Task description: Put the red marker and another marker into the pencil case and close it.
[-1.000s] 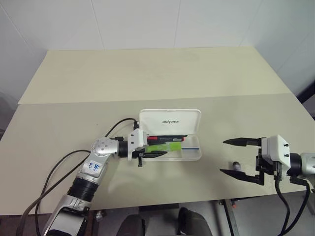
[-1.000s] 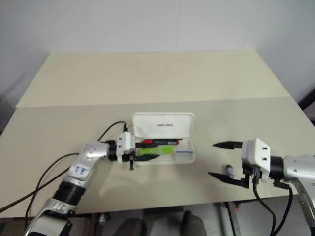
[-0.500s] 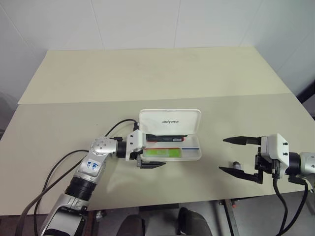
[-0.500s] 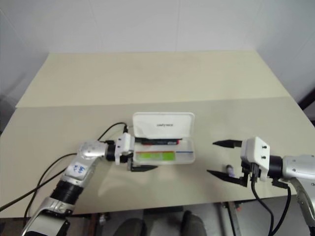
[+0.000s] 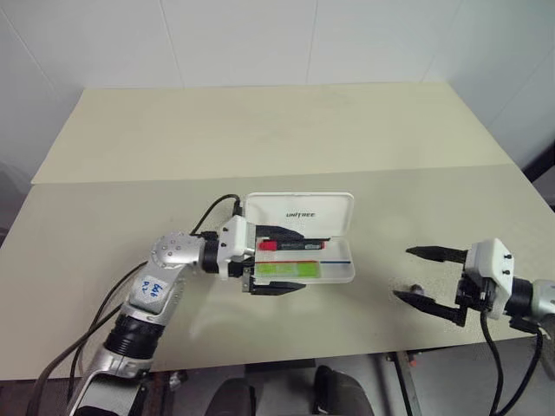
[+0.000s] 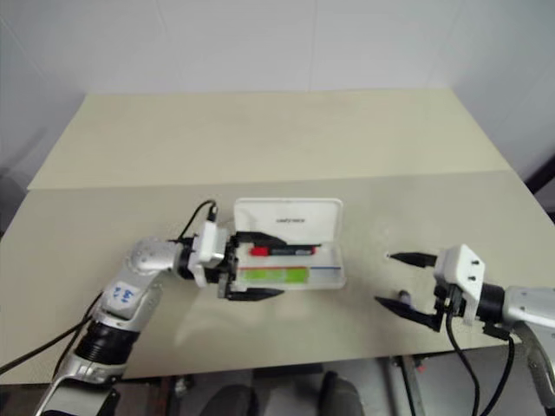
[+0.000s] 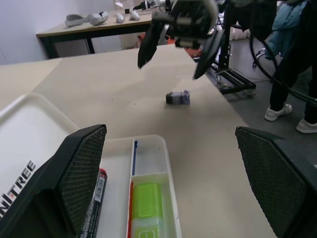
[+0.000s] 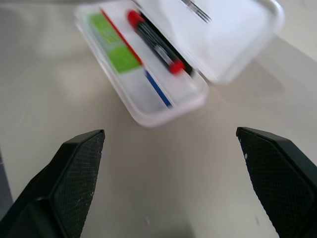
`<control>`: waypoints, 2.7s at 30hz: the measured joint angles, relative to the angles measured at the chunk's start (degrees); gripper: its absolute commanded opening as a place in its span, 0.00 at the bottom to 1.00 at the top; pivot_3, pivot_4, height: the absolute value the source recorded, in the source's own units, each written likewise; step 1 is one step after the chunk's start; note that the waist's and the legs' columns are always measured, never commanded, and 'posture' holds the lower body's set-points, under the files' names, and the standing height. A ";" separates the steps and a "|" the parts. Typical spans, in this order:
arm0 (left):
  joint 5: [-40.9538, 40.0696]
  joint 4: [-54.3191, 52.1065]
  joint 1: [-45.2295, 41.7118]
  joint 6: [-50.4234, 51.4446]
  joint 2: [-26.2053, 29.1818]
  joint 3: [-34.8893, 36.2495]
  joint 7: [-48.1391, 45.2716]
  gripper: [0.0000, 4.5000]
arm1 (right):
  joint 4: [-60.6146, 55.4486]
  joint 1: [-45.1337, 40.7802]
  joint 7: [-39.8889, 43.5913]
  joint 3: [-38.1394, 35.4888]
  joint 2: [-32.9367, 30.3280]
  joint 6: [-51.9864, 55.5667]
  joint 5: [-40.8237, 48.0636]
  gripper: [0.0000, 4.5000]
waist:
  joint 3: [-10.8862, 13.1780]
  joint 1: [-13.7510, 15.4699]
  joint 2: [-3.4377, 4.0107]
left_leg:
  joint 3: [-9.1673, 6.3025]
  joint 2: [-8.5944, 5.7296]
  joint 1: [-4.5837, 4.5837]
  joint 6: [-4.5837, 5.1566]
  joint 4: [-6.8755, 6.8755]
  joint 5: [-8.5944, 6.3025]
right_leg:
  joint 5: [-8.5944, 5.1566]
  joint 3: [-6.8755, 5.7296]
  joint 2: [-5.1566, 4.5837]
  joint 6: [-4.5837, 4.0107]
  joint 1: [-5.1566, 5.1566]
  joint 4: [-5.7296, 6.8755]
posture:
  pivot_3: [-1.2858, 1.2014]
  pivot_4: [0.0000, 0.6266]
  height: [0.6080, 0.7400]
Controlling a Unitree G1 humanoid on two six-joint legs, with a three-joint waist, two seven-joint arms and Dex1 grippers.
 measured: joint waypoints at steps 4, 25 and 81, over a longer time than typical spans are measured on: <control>-1.75 -4.96 2.54 2.45 2.08 1.12 1.01 0.99 | 1.69 3.73 -2.32 -3.43 0.82 -0.15 -0.91 1.00 | 0.00 -0.09 0.00 | 0.00 0.02 0.02 0.00 -0.02 0.00 | 0.00 -0.01 0.01 0.00 0.02 0.00 | 0.52 0.24 1.00; -3.06 -12.89 10.75 6.74 6.20 6.53 6.51 0.99 | -19.10 18.67 -28.97 -5.47 19.74 16.59 -0.71 1.00 | -0.01 -0.18 0.09 | -0.04 0.02 0.05 0.20 -0.03 -0.13 | -0.03 0.06 0.01 -0.06 0.00 0.04 | 0.52 0.24 1.00; -2.01 -10.21 8.88 3.73 8.72 7.95 7.24 1.00 | 1.41 -19.93 -9.19 19.89 9.34 -2.13 -10.67 0.09 | 0.10 -0.60 0.22 | 0.09 0.07 0.37 0.41 -0.04 -0.26 | -0.06 0.07 0.13 -0.11 -0.09 -0.02 | 0.52 0.24 1.00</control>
